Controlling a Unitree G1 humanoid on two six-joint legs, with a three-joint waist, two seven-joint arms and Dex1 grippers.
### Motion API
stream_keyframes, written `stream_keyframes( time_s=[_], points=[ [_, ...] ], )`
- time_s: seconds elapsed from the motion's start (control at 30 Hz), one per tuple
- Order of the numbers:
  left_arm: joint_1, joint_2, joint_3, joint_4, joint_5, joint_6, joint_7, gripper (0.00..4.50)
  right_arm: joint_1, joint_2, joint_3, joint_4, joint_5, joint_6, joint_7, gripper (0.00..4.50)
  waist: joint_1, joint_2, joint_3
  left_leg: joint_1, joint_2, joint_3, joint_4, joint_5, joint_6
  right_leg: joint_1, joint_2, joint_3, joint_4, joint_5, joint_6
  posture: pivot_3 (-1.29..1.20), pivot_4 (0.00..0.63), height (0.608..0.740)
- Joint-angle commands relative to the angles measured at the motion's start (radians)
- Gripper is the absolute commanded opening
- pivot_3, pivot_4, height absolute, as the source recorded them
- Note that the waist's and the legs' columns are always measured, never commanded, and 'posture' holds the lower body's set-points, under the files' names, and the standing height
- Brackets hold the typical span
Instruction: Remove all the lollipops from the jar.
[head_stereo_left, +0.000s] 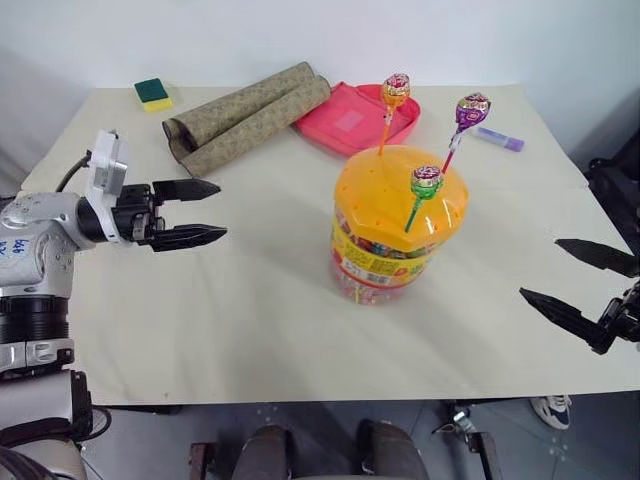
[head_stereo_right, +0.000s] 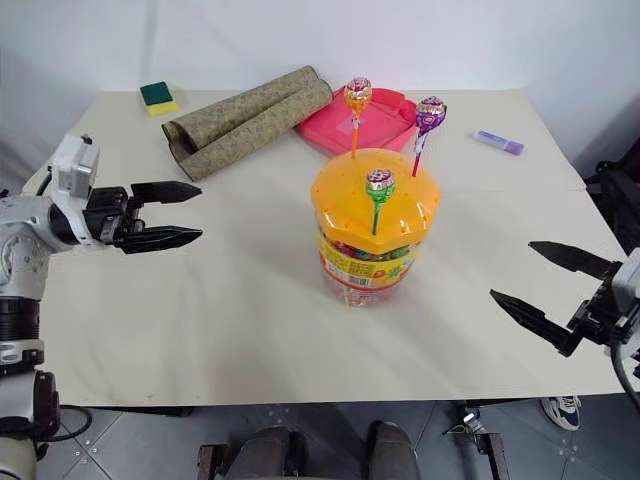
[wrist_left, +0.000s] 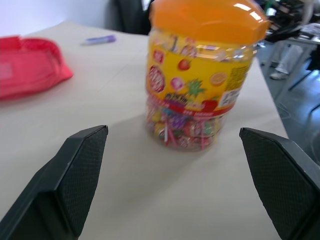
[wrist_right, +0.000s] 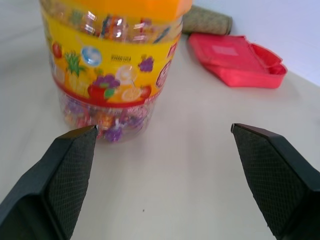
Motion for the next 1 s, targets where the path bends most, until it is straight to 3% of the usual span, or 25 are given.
stream_keyframes(
  time_s=[0.03, 0.37, 0.7, 1.0],
  points=[
    [-0.105, -0.015, -0.035, -0.022, -0.027, 0.005, -0.06, 4.5, 0.002, 0.025, -0.05, -0.113, 0.091, 0.034, -0.058, 4.45, 0.002, 0.0, 0.0, 0.0, 0.0, 0.0, 0.0, 0.0, 0.0, 0.0, 0.0, 0.0, 0.0, 0.0, 0.0, 0.0, 0.15, 0.74],
    [-0.491, -0.262, -0.171, 0.237, 0.06, -0.069, -0.075, 4.5, 0.0, 0.032, -0.095, -0.244, 0.225, 0.123, -0.212, 4.45, 0.008, -0.002, 0.001, -0.003, -0.001, -0.001, 0.007, -0.001, 0.001, 0.001, 0.0, 0.0, 0.001, 0.0, 0.001, 0.0, 0.15, 0.74],
    [-0.691, -0.428, -0.214, 0.501, 0.175, -0.126, -0.009, 4.5, 0.013, 0.045, -0.127, -0.291, 0.251, 0.127, -0.282, 4.45, 0.005, -0.005, 0.003, -0.005, -0.001, -0.001, 0.008, -0.001, 0.002, -0.001, 0.0, 0.0, 0.001, 0.001, 0.001, 0.0, 0.15, 0.74],
    [-0.8, -0.54, -0.18, 0.662, 0.216, -0.179, 0.055, 4.5, 0.029, 0.059, -0.126, -0.316, 0.238, 0.112, -0.316, 4.45, 0.003, -0.005, 0.003, -0.005, -0.001, -0.001, 0.008, -0.001, 0.003, -0.001, 0.0, 0.0, 0.001, 0.001, 0.002, 0.0, 0.15, 0.74]
  ],
)
